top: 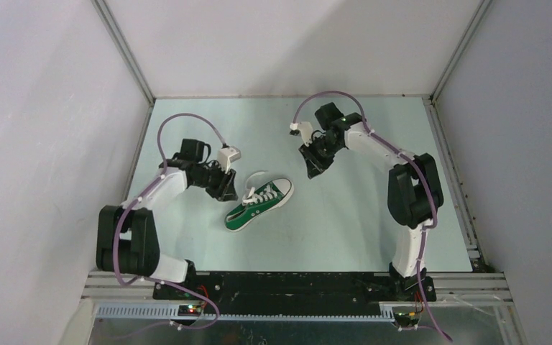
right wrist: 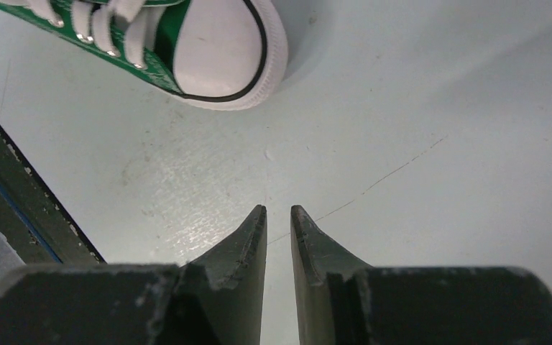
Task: Tie the shoes
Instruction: Cross the shoelace with the shoelace.
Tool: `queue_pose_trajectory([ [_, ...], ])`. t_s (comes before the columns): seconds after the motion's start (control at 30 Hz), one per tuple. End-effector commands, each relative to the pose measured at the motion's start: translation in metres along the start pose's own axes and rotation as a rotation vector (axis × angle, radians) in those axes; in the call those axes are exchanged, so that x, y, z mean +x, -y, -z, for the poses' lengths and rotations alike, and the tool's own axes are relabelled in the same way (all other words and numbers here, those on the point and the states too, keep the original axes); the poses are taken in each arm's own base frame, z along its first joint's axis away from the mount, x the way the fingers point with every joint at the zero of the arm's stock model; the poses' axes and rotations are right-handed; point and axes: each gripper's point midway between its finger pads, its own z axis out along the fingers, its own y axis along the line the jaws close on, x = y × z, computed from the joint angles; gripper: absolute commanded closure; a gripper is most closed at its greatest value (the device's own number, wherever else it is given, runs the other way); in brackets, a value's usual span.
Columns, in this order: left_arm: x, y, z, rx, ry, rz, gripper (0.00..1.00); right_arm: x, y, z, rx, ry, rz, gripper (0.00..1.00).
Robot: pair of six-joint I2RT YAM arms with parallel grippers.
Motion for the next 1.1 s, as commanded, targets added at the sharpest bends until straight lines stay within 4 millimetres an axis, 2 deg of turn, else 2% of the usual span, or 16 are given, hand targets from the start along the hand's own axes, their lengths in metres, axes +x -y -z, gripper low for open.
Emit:
queue_pose_trajectory([
  [0.0,-0.018,-0.009,-0.007,0.045,0.016,-0.140,0.58,-0.020,-0.021,0.025,0.013,0.060,0.107,0.78],
  [0.1,-0.019,0.001,-0.012,0.134,0.015,-0.143,0.58,-0.017,-0.022,0.027,0.023,0.060,0.114,0.78],
  [0.27,-0.004,0.016,-0.019,0.248,-0.024,-0.159,0.57,-0.014,-0.019,0.027,0.045,0.054,0.121,0.78],
  [0.4,0.005,0.017,-0.021,0.270,-0.059,-0.167,0.57,-0.017,-0.021,0.026,0.039,0.055,0.126,0.78],
  [0.57,0.005,0.017,-0.025,0.283,-0.060,-0.162,0.57,-0.021,-0.025,0.020,0.023,0.049,0.134,0.78],
  [0.77,-0.005,0.023,-0.036,0.294,-0.053,-0.173,0.58,-0.023,-0.024,0.015,0.023,0.044,0.137,0.78],
  [0.97,-0.008,0.025,-0.037,0.319,-0.063,-0.179,0.72,-0.030,-0.023,0.008,0.006,0.054,0.126,0.78],
  [1.07,-0.013,0.029,-0.033,0.326,-0.035,-0.193,0.89,-0.047,-0.023,0.005,-0.002,0.091,0.121,0.78],
])
